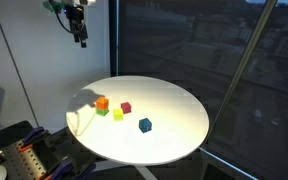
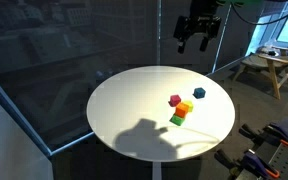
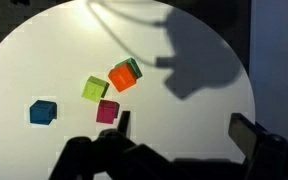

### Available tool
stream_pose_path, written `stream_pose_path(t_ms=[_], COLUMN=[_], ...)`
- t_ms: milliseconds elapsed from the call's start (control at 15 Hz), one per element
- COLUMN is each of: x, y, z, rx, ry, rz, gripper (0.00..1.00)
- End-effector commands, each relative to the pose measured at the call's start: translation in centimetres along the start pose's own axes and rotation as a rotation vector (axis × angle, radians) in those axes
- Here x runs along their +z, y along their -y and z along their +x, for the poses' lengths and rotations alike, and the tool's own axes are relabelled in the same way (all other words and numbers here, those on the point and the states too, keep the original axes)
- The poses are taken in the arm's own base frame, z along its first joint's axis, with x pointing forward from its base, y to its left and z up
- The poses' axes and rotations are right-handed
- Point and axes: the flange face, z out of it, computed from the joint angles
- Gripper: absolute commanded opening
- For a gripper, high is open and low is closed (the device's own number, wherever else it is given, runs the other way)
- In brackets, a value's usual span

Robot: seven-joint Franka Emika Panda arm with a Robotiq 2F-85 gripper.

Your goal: Pick up the pink block and put it on the orange block

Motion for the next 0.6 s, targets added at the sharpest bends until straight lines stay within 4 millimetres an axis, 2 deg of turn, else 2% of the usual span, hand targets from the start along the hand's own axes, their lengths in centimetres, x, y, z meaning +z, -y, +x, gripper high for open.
stream_pose_path(t_ms=[0, 533], x=[-0.09, -0.38], y=[0.02, -0.35], z=[0.03, 0.35], rx=[0.0, 0.018], ry=[0.0, -0.007], rz=[0.0, 0.007], gripper=[1.0, 1.0])
